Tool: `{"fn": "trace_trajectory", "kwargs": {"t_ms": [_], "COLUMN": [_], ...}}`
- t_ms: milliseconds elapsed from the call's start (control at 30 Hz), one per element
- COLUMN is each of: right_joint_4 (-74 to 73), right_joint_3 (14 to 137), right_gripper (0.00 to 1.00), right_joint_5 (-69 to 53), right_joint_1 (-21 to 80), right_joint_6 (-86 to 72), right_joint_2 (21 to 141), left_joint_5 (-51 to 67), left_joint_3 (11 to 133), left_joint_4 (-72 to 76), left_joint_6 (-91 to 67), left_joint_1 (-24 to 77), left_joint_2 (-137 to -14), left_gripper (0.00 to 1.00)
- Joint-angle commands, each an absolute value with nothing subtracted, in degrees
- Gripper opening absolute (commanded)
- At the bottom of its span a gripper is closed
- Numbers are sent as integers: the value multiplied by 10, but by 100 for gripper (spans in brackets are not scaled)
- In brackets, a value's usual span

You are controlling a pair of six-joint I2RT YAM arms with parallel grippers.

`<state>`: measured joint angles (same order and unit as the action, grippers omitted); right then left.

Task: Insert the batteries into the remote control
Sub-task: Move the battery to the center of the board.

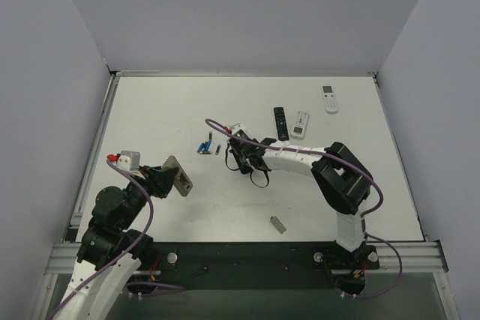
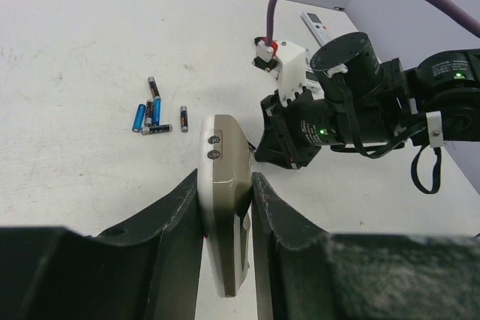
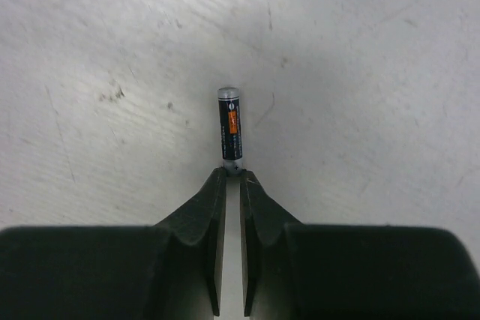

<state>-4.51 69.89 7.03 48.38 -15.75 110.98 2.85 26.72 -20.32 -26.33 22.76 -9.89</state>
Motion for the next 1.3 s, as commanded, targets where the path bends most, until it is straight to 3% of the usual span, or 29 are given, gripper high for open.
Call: {"fn": "trace_trajectory", "kwargs": {"t_ms": [0, 300, 467, 633, 1000, 1267], "right_joint_4": [-117, -158, -167, -162, -112, -155], "right_joint_3": [633, 537, 504, 491, 496, 513], "right_gripper": [0, 0, 7, 20, 21, 24], "right_joint_5": [75, 132, 104, 77, 34, 66], "right_joint_1": [471, 439, 441, 441, 440, 441], "right_joint_6": [-167, -325, -371, -385, -391, -365], "right_joint_2": [1049, 965, 953, 936, 947, 929], "left_joint_5": [37, 35, 36, 36, 37, 34], "left_joint_3": [270, 270, 270, 269, 270, 271], "left_joint_4": [-163, -164, -163, -163, -163, -165], "left_joint_6": [-262, -263, -264, -264, -264, -262], "left_joint_1": [225, 225, 225, 225, 225, 225], "left_joint_2": [-94, -94, -95, -98, -95, -94], "left_gripper": [0, 0, 0, 0, 0, 0]}}
